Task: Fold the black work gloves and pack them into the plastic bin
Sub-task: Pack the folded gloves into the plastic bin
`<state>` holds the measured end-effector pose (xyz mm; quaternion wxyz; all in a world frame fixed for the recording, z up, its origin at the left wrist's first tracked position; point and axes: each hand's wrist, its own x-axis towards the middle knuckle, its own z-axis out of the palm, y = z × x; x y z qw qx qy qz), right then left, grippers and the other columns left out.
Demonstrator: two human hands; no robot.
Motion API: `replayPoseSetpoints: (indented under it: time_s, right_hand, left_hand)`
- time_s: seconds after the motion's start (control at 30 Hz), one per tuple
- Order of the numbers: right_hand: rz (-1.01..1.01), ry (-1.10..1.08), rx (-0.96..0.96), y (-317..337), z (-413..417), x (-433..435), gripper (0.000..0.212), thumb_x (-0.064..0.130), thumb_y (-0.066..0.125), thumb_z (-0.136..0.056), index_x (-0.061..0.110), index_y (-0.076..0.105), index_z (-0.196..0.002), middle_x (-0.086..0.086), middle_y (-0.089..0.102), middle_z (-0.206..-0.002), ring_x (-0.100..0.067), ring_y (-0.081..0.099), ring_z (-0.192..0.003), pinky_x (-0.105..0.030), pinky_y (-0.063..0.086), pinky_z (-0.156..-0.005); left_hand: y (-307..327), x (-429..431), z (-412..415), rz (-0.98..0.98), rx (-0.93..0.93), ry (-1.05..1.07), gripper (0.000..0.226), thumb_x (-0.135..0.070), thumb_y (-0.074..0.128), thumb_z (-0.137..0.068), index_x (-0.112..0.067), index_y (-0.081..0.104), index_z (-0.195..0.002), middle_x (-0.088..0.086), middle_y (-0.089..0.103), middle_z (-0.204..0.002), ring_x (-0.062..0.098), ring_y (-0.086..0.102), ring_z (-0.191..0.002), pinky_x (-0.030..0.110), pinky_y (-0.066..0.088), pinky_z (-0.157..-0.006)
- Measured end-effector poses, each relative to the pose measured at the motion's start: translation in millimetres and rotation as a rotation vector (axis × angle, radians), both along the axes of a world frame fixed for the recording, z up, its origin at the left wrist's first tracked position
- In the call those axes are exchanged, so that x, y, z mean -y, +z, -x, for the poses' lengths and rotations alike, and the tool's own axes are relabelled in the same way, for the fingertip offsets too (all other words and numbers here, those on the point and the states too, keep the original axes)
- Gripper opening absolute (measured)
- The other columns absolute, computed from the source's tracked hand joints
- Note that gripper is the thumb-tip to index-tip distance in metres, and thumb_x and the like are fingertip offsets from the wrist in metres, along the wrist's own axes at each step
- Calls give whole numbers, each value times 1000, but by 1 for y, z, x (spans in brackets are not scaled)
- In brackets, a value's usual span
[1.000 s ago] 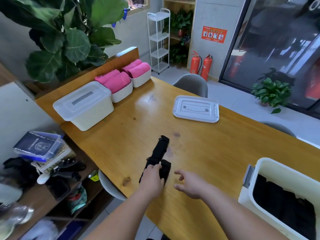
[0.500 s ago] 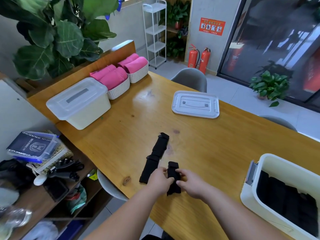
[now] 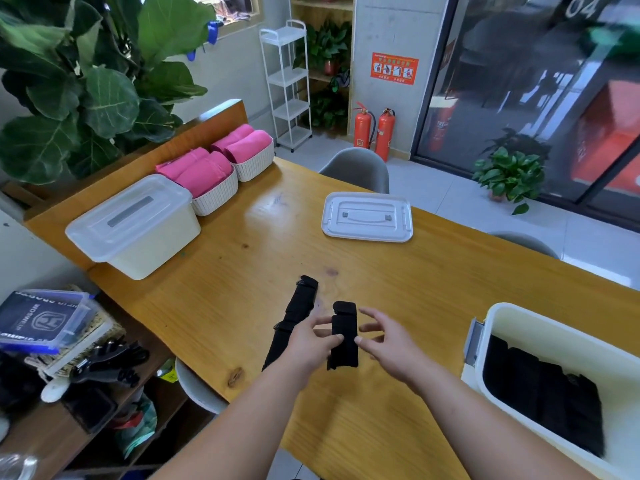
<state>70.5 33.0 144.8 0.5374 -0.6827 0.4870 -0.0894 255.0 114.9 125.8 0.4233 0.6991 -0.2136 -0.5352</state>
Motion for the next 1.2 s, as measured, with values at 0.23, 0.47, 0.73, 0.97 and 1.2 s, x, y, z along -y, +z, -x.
replayPoseSetpoints:
  time_s: [0.23, 0.47, 0.73, 0.97, 1.2]
  right_hand:
    - [-9, -109, 187, 42, 36, 17, 62, 36, 78, -95, 69, 49, -139, 12, 70, -129, -12, 71, -113, -42, 62, -96]
    - [-4, -278, 368, 77, 93, 18, 62, 2, 72, -97, 40, 60, -144, 2, 70, -132, -24, 79, -99, -42, 66, -84]
    - [57, -454, 354, 96, 185, 8, 55, -2, 72, -97, 35, 66, -138, 4, 70, -132, -27, 79, -98, -41, 66, -83]
    - [53, -632, 316, 96, 274, -2, 51, -4, 70, -97, 30, 68, -136, 3, 71, -129, -21, 79, -97, -34, 65, -78]
    - [141, -684, 29, 87, 338, 2, 52, 5, 73, -91, 39, 70, -131, 9, 70, -124, -15, 78, -89, -29, 64, -74]
  left_hand:
    - [46, 29, 23, 175, -123, -82, 42, -10, 81, -94, -23, 65, -132, 7, 80, -116, 25, 79, -104, 48, 60, -102]
    - [78, 57, 78, 276, -124, -252, 42, -14, 81, -94, -23, 66, -132, 10, 79, -119, 27, 78, -107, 48, 59, -103]
    - [88, 82, 158, 313, -64, -489, 42, -27, 81, -95, -27, 68, -134, 7, 78, -119, 24, 78, -105, 47, 60, -102]
    - [77, 93, 218, 263, 19, -592, 38, -32, 82, -92, -27, 70, -128, -5, 80, -113, 14, 77, -100, 36, 61, -92]
    - [71, 96, 243, 294, 188, -607, 33, -26, 78, -95, -28, 70, -127, -9, 79, -105, 8, 78, -94, 37, 61, -98]
